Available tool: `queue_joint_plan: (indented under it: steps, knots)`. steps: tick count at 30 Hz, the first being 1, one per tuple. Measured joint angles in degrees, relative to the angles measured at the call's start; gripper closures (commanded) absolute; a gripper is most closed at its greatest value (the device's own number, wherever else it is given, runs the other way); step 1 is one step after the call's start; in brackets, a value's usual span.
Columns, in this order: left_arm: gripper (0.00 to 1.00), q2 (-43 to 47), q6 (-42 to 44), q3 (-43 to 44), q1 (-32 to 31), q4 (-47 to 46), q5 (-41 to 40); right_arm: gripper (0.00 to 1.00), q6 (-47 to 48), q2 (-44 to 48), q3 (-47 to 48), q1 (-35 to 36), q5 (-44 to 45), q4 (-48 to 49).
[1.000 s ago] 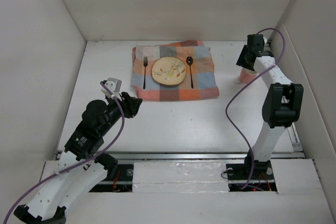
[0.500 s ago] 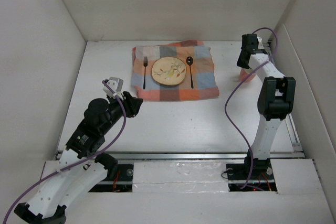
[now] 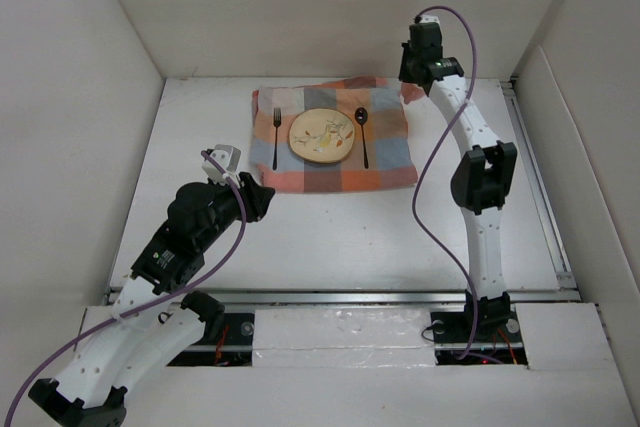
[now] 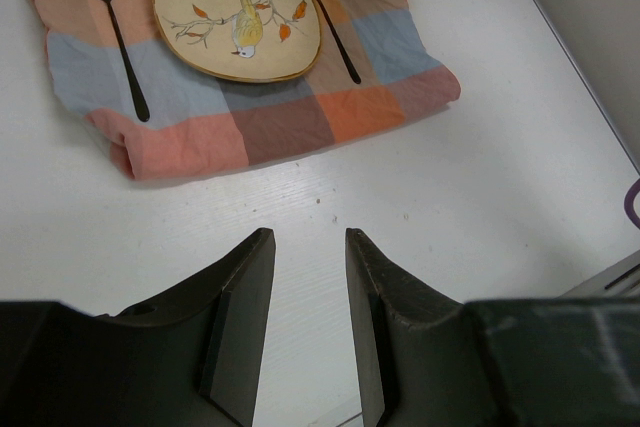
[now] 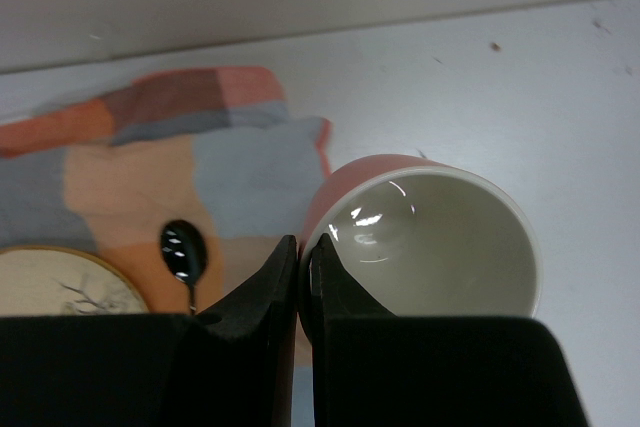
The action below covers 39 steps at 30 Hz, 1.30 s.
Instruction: Set the dinner table for one person
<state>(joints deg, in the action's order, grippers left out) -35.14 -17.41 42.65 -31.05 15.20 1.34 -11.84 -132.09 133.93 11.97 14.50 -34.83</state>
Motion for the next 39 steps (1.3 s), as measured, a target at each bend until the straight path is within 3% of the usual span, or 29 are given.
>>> queue_joint_plan:
  steps: [5, 18, 21, 24, 25, 27, 28, 31, 35, 39]
  knots:
    - [0.68, -0.1, 0.0, 0.0, 0.0, 0.0, 0.0, 1.0, 1.5, -9.0, 13.5, 3.9, -1.6, -1.2]
    - [0.68, -0.8, 0.0, 0.0, 0.0, 0.0, -0.1, 1.0, 1.5, -13.9, 14.5, 5.7, -4.1, 0.4]
    - [0.68, -1.1, 0.0, 0.0, 0.0, 0.0, -0.2, 0.96, 1.3, -15.5, 14.5, 5.7, -4.3, 1.0]
    - [0.68, -1.2, 0.0, 0.0, 0.0, 0.0, -0.2, 0.86, 0.9, -17.2, 14.5, 5.6, -4.5, 1.7]
    - [0.68, -1.3, 0.0, 0.0, 0.0, 0.0, -0.2, 0.75, 0.8, -17.3, 14.5, 5.6, -4.7, 1.8]
    - [0.68, -1.4, 0.0, 0.0, 0.0, 0.0, -0.3, 0.66, 0.3, -17.5, 14.5, 5.5, -4.7, 3.0]
    - [0.68, -1.5, 0.0, 0.0, 0.0, 0.0, -0.5, 0.57, 0.0, -17.5, 14.5, 5.5, -4.7, 3.8]
    - [0.68, -2.1, 0.0, 0.0, 0.0, 0.0, -1.4, 0.45, -0.5, -17.5, 14.5, 5.3, -4.7, 6.4]
    - [0.68, -2.6, 0.0, 0.0, 0.0, 0.1, -2.0, 0.37, -1.0, -17.5, 14.5, 5.3, -4.7, 8.6]
    - [0.68, -2.6, 0.0, 0.0, 0.0, 0.1, -2.4, 0.36, -1.2, -17.4, 14.5, 5.0, -4.7, 10.0]
